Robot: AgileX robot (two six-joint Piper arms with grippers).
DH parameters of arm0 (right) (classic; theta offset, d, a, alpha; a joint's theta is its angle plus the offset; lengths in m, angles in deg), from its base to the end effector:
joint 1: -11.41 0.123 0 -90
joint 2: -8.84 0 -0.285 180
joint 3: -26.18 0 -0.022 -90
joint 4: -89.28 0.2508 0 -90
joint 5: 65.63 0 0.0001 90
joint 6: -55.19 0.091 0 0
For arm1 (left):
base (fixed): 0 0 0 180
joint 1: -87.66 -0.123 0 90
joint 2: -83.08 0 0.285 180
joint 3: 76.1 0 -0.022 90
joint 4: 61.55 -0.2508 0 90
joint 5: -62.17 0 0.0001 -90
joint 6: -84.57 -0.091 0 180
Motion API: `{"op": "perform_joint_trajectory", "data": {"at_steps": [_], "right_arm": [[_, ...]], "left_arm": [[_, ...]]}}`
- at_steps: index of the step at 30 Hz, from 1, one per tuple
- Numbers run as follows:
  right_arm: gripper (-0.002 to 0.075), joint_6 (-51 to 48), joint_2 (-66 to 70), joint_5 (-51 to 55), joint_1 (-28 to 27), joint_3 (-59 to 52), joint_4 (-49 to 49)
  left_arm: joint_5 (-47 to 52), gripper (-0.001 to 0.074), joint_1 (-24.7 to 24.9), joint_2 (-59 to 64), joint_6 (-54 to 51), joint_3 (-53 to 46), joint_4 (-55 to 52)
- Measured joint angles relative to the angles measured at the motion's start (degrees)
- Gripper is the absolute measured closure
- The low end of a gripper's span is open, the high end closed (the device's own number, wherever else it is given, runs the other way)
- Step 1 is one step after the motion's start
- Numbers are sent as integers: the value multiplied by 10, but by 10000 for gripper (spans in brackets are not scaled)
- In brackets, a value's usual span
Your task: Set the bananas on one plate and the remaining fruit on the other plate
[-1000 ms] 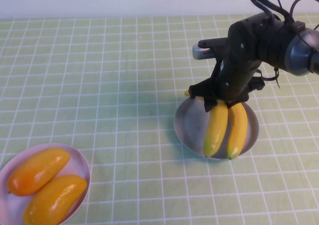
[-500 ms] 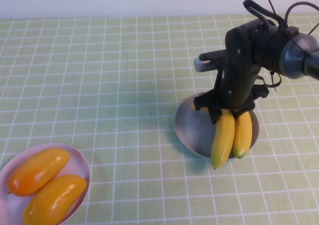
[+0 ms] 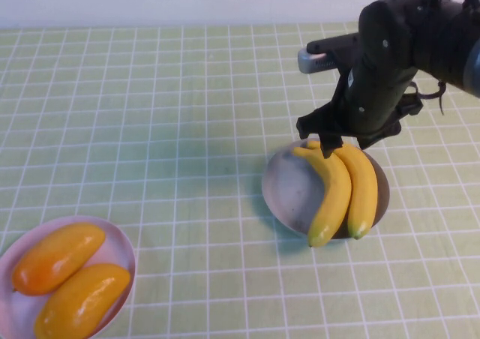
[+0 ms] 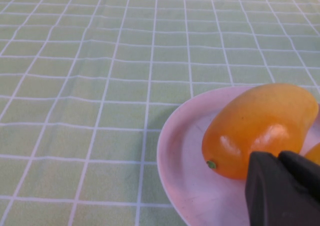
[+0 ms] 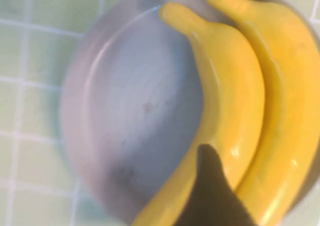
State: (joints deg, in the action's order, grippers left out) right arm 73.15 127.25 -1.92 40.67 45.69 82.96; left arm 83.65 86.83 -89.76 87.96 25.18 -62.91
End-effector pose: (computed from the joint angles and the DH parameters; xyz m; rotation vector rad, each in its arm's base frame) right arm 0.3655 0.1945 0.2702 -0.3251 2.8025 0.0352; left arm 0.0526 0.0016 0.1712 -0.0543 1.8729 -0.0074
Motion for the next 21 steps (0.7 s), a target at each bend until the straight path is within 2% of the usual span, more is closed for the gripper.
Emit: {"op": "perform_joint_trajectory", "data": {"at_steps": [3, 8, 10, 14, 21], "right_arm": [[393, 0, -49, 10, 15, -14, -2], [631, -7, -147, -1, 26, -101, -1], [694, -12, -185, -4, 26, -148, -1], [732, -16, -269, -7, 26, -229, -1], [740, -18, -422, -39, 26, -365, -1]], "left_arm": [[0, 734, 0, 0, 0, 0, 0], [0, 734, 0, 0, 0, 0, 0], [0, 734, 0, 0, 0, 0, 0], [0, 734, 0, 0, 0, 0, 0], [0, 734, 0, 0, 0, 0, 0]]}}
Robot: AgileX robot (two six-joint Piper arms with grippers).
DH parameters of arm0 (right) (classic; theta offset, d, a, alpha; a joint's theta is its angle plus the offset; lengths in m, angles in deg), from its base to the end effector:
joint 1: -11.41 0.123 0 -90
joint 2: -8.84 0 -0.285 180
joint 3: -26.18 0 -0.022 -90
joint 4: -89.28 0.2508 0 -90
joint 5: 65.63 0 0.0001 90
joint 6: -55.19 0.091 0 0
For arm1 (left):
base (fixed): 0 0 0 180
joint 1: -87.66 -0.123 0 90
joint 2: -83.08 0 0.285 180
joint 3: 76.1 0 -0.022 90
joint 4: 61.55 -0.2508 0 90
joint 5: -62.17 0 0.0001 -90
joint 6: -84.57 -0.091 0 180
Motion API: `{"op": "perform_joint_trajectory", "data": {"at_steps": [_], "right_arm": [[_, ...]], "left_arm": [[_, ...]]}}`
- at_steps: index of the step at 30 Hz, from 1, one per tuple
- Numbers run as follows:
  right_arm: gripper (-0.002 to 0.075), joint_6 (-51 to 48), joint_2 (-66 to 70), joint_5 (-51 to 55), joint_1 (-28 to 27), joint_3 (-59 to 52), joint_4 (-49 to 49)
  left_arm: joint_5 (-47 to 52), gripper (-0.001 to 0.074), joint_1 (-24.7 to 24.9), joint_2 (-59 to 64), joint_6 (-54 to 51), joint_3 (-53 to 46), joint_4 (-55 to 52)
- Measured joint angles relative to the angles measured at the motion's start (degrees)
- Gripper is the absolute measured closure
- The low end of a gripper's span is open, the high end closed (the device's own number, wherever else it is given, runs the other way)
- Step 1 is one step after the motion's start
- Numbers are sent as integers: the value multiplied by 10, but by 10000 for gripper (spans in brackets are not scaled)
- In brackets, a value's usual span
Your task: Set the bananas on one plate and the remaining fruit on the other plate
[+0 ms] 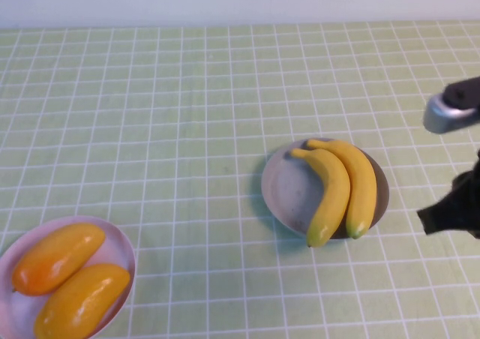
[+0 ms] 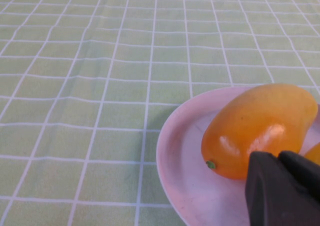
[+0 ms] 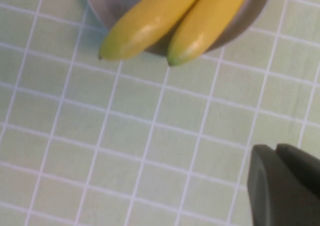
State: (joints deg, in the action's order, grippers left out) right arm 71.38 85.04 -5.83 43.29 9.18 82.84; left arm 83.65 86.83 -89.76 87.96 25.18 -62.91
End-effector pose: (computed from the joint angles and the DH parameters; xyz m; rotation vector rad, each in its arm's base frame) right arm 0.1956 0.1113 0.3271 -0.4075 2.6333 0.1257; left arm 0.0526 0.0016 0.1712 -0.0543 1.8729 -0.0074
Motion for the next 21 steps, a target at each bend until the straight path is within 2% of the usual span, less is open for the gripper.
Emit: {"op": "perform_joint_trajectory", "data": {"at_steps": [7, 11, 18, 21], "right_arm": [[741, -1, -90, 7, 0, -67, 23], [741, -43, -104, -18, 0, -89, 40], [741, -56, -112, -216, -3, -217, 43], [741, -56, -141, -328, -45, -300, 41]], "left_arm": [[0, 734, 0, 0, 0, 0, 0], [0, 734, 0, 0, 0, 0, 0], [0, 734, 0, 0, 0, 0, 0], [0, 734, 0, 0, 0, 0, 0]]}}
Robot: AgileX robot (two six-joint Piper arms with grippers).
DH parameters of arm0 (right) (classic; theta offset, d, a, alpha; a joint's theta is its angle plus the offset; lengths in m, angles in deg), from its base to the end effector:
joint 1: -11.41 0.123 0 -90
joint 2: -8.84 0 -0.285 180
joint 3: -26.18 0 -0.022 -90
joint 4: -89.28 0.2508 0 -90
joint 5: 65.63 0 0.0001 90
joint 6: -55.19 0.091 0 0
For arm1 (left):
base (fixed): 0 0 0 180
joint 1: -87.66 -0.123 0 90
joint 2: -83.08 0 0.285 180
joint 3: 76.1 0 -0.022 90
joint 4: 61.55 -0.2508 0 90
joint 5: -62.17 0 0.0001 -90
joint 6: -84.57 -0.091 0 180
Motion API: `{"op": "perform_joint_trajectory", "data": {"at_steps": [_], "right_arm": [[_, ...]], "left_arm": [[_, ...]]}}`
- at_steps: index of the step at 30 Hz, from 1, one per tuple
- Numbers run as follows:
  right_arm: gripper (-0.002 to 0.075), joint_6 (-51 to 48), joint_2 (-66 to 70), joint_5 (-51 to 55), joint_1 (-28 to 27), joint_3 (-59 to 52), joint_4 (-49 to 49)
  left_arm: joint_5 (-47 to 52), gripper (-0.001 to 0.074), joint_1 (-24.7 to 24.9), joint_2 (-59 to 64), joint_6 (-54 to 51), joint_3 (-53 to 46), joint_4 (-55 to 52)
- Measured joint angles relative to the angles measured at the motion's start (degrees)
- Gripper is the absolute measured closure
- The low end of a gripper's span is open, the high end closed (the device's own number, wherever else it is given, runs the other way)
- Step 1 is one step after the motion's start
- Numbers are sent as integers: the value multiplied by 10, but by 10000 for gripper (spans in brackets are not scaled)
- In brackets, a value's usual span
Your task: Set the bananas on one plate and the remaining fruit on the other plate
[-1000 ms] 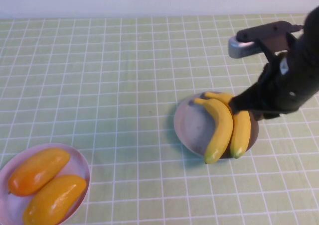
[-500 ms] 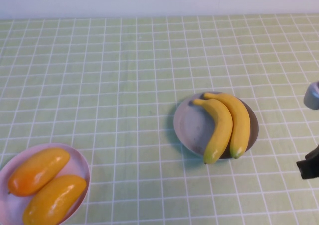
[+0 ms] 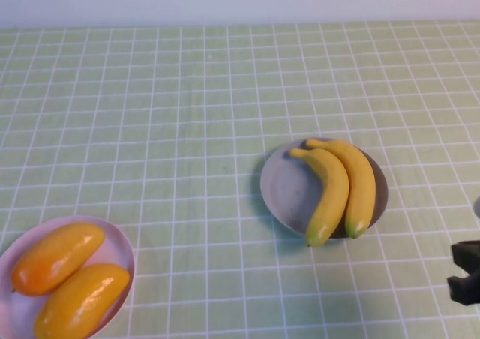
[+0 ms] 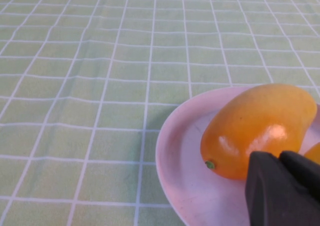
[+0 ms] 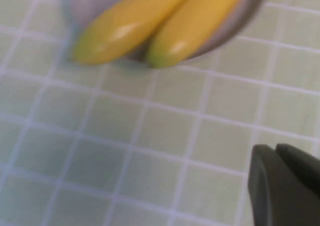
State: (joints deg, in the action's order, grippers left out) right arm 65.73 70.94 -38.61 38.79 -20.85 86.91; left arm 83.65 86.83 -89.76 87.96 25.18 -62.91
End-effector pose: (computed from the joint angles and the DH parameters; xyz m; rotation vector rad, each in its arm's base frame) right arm 0.1551 0.0784 0.2478 -0.3851 2.3622 0.2749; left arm 0.0526 0.0016 0.1712 -0.0543 1.8729 -0.0074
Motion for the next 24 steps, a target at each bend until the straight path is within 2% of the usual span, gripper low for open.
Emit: {"op": "perform_joint_trajectory", "data": {"at_steps": [5, 11, 16, 24], "right_arm": [[741, 0, -97, -155, -122, -148, 5], [741, 0, -275, -220, -238, -277, 6], [741, 0, -415, -204, -272, -316, 6], [741, 0, -544, -103, -275, -316, 7]], "left_arm": [[0, 734, 0, 0, 0, 0, 0], [0, 734, 0, 0, 0, 0, 0], [0, 734, 0, 0, 0, 0, 0], [0, 734, 0, 0, 0, 0, 0]]}}
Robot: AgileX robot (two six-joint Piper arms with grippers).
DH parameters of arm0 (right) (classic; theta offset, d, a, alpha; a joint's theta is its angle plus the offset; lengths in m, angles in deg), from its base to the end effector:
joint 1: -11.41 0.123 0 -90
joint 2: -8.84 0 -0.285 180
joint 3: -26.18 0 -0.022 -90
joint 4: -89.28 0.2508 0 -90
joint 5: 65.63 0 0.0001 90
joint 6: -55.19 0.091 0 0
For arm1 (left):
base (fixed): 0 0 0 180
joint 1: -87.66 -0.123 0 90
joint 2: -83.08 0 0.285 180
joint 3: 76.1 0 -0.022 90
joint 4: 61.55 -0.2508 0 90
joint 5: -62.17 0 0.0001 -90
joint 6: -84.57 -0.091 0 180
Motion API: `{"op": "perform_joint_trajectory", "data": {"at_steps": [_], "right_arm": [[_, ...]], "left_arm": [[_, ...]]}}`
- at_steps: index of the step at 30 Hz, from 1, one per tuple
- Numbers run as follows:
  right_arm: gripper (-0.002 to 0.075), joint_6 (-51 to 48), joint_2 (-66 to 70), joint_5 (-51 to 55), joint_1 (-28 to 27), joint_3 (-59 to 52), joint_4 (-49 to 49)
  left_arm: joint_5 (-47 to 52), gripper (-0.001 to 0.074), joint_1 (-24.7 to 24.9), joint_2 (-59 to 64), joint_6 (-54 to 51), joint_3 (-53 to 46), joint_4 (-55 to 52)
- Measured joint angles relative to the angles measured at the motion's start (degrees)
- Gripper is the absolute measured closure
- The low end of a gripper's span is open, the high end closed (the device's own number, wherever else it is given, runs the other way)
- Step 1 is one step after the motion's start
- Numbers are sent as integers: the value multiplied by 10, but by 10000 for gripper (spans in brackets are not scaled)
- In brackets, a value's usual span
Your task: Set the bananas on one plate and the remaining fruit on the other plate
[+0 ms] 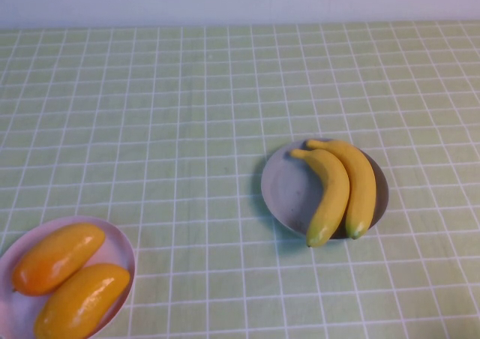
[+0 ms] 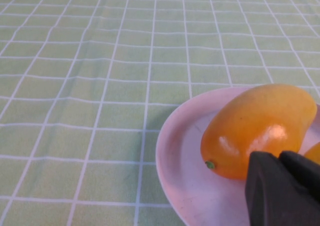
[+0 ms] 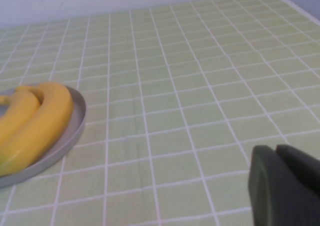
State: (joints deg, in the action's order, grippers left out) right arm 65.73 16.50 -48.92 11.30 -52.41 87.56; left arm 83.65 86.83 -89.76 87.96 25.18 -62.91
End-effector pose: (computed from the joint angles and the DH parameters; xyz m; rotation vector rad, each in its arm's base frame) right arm 0.0550 -0.0009 0.1789 0.1473 1.7920 0.1019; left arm 0.0526 0.0016 0.1712 -0.0543 1.8729 -0.0074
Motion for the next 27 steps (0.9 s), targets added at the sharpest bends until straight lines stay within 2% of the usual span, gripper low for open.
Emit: {"op": "perform_joint_trajectory", "data": {"at_steps": [9, 27], "right_arm": [[741, -80, -3, 29, 14, 0, 11], [741, -89, -3, 30, 15, 0, 37]], "left_arm": [[0, 734, 0, -1, 0, 0, 0], [0, 734, 0, -1, 0, 0, 0]]}}
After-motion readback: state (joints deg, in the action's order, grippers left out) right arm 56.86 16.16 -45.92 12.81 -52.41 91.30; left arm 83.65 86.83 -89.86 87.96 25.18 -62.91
